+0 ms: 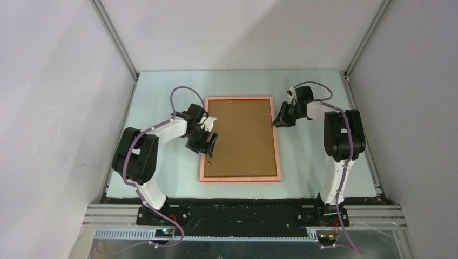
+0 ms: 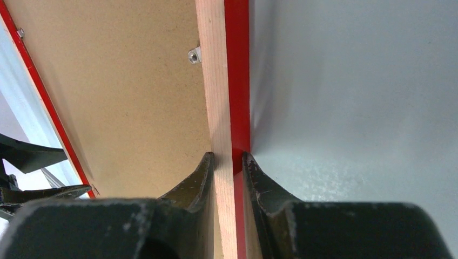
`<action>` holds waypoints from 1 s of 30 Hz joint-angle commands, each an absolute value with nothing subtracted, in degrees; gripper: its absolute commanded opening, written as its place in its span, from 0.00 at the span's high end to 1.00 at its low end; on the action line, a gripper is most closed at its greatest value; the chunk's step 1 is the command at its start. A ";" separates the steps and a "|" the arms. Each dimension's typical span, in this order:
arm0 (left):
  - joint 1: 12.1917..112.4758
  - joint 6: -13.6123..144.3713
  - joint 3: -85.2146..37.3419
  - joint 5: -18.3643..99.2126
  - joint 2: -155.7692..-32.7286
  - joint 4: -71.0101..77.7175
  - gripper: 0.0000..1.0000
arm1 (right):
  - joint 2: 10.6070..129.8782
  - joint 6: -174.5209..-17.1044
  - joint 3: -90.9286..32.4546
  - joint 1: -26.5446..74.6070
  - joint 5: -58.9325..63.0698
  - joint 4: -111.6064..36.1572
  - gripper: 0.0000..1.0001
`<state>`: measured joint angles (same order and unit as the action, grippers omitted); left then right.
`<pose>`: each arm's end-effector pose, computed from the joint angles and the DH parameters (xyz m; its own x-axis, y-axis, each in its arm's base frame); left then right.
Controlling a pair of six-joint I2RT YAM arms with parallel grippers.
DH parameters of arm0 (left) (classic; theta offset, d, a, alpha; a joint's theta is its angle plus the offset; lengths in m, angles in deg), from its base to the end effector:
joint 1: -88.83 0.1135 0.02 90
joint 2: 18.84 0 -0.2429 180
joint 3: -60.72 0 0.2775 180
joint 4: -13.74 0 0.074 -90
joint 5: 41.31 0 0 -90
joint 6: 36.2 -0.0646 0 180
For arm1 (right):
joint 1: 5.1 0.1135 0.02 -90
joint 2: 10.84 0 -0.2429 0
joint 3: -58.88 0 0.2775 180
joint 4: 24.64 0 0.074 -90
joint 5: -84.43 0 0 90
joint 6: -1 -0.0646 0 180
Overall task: Put the photo into the frame
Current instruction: Install the photo frame at the center of the board.
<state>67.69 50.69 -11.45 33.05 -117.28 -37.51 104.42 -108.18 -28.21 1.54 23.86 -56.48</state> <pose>0.3052 -0.1367 0.0980 -0.8875 0.3992 -0.2301 0.4504 0.8568 -0.2511 0.4268 0.0816 0.0893 -0.9258 0.1803 -0.3323 -0.0429 0.8232 0.5662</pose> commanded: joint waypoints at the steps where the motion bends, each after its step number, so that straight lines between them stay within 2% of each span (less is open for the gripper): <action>1: 66.27 49.45 -8.89 36.34 -116.95 -39.61 0.22 | 103.98 -108.00 -29.57 1.07 26.17 -54.56 1.00; 19: 63.26 48.02 -7.42 38.77 -116.04 -40.34 0.23 | 104.17 -106.87 -30.41 0.76 25.59 -55.39 1.00; 24: 62.61 47.07 -7.68 39.66 -116.14 -40.72 0.29 | 104.19 -106.51 -30.69 0.71 25.54 -55.83 1.00; 30: 62.08 45.48 -8.12 41.19 -115.62 -42.38 0.31 | 104.14 -106.49 -30.79 0.64 25.47 -55.94 1.00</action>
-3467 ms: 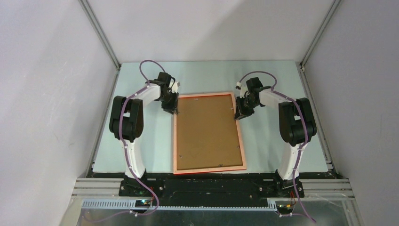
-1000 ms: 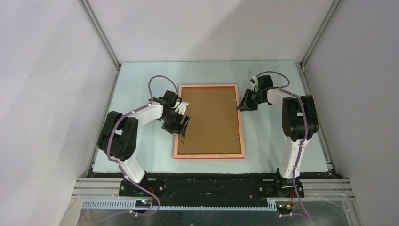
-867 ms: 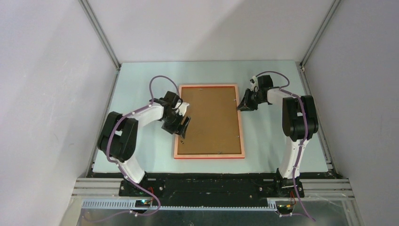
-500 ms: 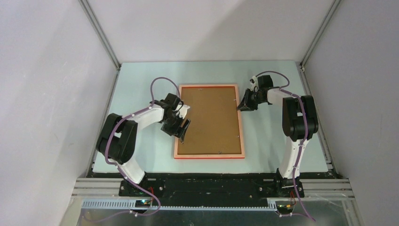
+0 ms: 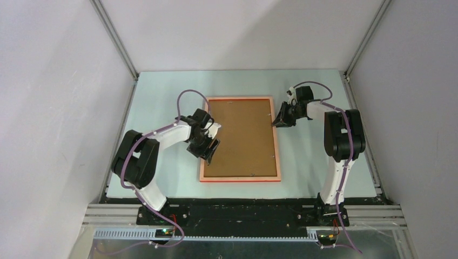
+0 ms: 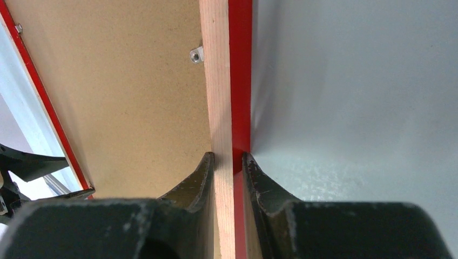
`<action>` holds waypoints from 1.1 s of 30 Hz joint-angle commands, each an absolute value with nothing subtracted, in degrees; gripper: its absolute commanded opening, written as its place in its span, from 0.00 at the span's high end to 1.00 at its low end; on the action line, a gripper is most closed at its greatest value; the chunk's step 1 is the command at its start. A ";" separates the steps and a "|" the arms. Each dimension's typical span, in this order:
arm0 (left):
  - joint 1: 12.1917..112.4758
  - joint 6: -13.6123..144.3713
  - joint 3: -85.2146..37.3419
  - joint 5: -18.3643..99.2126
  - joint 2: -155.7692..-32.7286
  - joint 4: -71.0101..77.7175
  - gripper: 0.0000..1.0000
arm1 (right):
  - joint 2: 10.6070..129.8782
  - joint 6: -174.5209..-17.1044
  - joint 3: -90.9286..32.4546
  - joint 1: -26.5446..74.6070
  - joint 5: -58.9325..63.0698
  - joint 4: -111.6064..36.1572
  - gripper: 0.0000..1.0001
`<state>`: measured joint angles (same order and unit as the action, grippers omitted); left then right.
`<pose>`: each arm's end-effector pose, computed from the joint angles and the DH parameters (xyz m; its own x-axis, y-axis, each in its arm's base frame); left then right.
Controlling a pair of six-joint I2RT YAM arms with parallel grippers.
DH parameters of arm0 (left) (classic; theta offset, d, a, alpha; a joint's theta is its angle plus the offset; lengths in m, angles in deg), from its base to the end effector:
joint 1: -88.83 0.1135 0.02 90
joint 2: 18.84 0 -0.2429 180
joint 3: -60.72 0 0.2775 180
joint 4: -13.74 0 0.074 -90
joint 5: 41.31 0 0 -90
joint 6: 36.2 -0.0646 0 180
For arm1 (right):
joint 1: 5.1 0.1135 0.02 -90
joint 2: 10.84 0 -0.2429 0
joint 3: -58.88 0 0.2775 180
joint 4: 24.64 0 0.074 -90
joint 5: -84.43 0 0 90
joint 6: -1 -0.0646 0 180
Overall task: Put the photo into the frame
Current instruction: Install the photo frame at the center of the board.
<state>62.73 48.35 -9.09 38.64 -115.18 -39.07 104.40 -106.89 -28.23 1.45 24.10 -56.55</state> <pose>0.2829 -0.1511 0.0957 -0.8346 0.5130 -0.2004 0.5439 0.8251 -0.1532 0.4268 0.0812 0.0896 -0.9250 0.1625 -0.3435 -0.0636 0.8250 0.5615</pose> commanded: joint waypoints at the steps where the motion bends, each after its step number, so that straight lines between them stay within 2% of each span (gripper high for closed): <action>1: 62.11 45.34 -8.11 41.41 -115.66 -42.49 0.31 | 104.13 -106.49 -30.78 0.67 25.46 -55.98 1.00; 17: 62.11 44.68 -8.52 41.75 -116.11 -43.06 0.56 | 104.08 -106.08 -30.77 0.67 25.78 -56.53 1.00; 26: 62.11 44.73 -9.46 41.24 -116.10 -43.10 0.64 | 104.11 -105.51 -30.77 0.74 25.90 -57.28 1.00; 28: 62.11 44.67 -9.64 41.00 -116.14 -43.10 0.62 | 104.17 -105.52 -30.77 0.83 26.01 -57.28 1.00; 33: 62.12 44.51 -9.59 41.15 -114.97 -43.12 0.37 | 104.21 -105.13 -30.78 0.90 26.34 -57.44 1.00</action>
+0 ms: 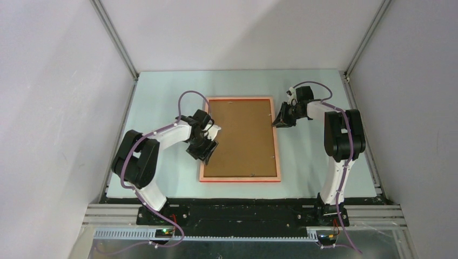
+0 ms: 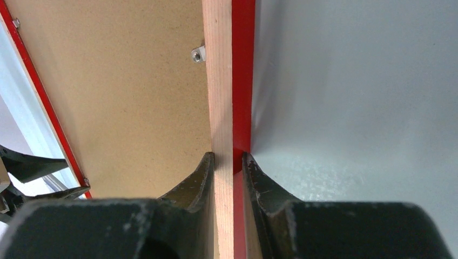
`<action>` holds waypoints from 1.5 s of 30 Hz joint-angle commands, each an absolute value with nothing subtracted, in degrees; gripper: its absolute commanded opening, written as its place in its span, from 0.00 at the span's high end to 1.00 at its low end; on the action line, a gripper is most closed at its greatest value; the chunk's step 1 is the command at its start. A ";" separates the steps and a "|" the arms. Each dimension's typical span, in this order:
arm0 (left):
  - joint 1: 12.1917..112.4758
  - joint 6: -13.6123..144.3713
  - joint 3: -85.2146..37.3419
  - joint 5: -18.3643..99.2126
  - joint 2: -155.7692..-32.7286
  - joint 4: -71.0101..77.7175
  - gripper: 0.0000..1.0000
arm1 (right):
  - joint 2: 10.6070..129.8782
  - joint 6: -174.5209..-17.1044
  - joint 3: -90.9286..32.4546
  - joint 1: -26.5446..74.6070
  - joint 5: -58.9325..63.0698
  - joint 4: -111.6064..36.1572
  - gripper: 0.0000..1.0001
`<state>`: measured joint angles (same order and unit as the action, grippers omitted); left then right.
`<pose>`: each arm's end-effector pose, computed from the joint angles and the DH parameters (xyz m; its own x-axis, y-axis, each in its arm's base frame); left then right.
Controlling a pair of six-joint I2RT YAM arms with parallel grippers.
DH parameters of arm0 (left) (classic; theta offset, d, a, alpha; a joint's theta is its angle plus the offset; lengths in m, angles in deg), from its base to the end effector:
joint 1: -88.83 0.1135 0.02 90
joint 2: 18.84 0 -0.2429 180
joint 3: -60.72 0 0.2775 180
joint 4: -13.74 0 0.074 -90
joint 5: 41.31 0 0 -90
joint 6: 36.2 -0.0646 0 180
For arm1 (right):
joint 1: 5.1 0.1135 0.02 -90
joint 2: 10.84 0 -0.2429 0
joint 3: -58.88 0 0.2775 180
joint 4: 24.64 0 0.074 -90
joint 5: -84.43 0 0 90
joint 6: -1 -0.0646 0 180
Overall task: Put the photo into the frame
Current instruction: Install the photo frame at the center of the board, then adjust the photo frame at the center of the board.
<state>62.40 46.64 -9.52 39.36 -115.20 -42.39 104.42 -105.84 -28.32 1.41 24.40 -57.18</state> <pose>0.2771 -0.1494 0.0962 -0.8232 0.5465 -0.1538 0.5658 0.8121 -0.1426 0.4259 0.0811 0.0894 -0.9275 0.1468 -0.3438 -0.0764 0.8258 0.5588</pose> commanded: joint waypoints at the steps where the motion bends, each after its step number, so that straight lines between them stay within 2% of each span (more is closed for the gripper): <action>1: 62.12 44.31 -9.64 41.24 -114.53 -43.15 0.32 | 104.25 -105.00 -30.77 0.86 26.49 -57.48 1.00; 7: 63.32 43.67 -10.93 41.36 -112.71 -43.27 0.18 | 103.90 -103.40 -30.77 1.01 26.07 -58.10 1.00; 13: 68.65 44.69 -15.94 38.48 -113.28 -43.72 0.16 | 104.28 -99.80 -33.25 1.15 24.33 -61.18 1.00; 15: 71.52 45.55 -18.39 36.88 -113.79 -43.93 0.16 | 104.08 -98.27 -34.34 1.26 23.94 -63.53 0.96; 21: 77.46 47.07 -23.96 35.28 -114.97 -44.09 0.16 | 102.46 -93.64 -34.58 4.49 20.07 -67.41 0.64; 25: 78.73 47.45 -24.60 34.32 -114.48 -44.10 0.16 | 101.98 -92.33 -33.63 6.79 17.54 -68.64 0.53; 28: 79.07 47.58 -24.40 34.20 -114.20 -44.06 0.16 | 101.66 -91.80 -32.70 7.58 15.66 -69.12 0.51; 32: 79.33 47.61 -24.19 33.75 -114.12 -44.06 0.16 | 101.21 -91.38 -31.51 7.69 14.75 -69.50 0.59; 41: 79.49 46.95 -26.63 32.64 -115.62 -44.09 0.15 | 101.70 -84.66 -33.32 7.57 11.69 -69.91 0.97; 45: 79.51 45.24 -30.04 33.53 -117.23 -44.08 0.11 | 105.89 -77.51 -41.97 6.63 14.55 -76.64 1.00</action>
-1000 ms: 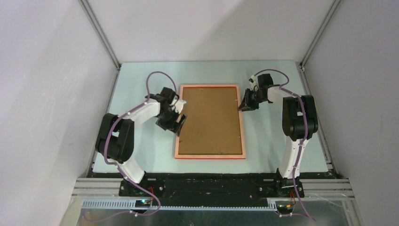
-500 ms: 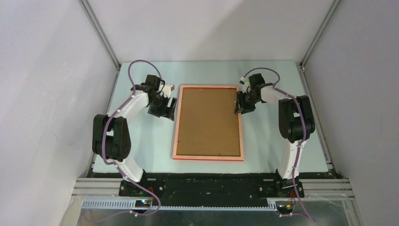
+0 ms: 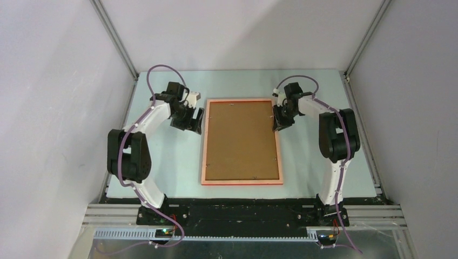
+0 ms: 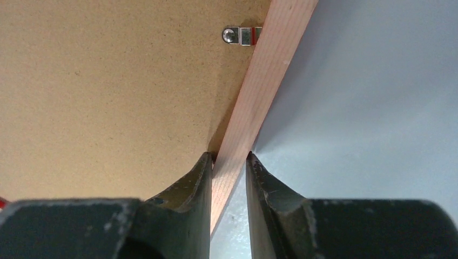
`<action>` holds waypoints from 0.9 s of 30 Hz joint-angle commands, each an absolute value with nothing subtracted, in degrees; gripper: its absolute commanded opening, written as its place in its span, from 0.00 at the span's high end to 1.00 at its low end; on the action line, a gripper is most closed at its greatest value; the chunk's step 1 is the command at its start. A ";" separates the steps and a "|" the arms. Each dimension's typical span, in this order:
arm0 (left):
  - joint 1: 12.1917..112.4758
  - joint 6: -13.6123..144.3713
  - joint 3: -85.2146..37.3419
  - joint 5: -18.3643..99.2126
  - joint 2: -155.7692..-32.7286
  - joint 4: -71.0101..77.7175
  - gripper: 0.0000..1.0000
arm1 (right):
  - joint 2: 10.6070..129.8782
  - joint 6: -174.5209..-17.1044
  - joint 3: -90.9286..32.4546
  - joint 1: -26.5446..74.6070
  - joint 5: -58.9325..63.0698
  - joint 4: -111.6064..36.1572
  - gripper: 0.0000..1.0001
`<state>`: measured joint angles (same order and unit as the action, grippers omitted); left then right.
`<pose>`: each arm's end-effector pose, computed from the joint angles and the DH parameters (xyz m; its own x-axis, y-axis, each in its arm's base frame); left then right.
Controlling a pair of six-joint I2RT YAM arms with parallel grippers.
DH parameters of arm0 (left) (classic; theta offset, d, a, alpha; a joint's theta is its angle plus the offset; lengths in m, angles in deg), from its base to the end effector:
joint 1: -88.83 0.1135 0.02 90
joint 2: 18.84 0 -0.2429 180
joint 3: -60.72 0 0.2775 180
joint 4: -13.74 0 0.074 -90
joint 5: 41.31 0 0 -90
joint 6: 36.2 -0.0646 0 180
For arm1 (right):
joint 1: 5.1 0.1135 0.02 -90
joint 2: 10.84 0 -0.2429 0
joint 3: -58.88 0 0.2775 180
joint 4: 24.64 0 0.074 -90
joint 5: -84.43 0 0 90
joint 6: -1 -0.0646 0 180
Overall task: Put the photo into the frame
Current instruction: Adjust the photo frame at the center of the board.
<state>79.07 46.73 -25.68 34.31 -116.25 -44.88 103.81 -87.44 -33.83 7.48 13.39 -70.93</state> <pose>0.3632 -0.0787 0.1733 -0.8862 0.2734 -0.3741 0.3612 0.9133 -0.1882 0.4139 0.1139 0.1051 -0.8972 -0.2266 -0.3790 -0.3482 0.8910 0.2915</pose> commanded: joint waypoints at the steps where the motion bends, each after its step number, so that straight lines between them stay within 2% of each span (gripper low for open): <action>1: 79.41 44.91 -31.15 33.95 -117.75 -44.09 0.10 | 107.90 -74.48 -45.70 6.18 15.39 -79.81 1.00; 12: 77.24 40.93 -42.53 36.85 -127.71 -44.21 0.02 | 123.44 -53.14 -73.24 6.36 15.60 -99.88 1.00; 22: 72.85 41.79 -51.45 40.26 -137.73 -46.11 0.01 | 132.33 -42.96 -84.38 9.26 14.48 -105.18 1.00; 27: 71.46 42.25 -52.77 39.74 -139.58 -46.37 0.00 | 132.39 -40.62 -83.60 11.08 16.62 -105.63 1.00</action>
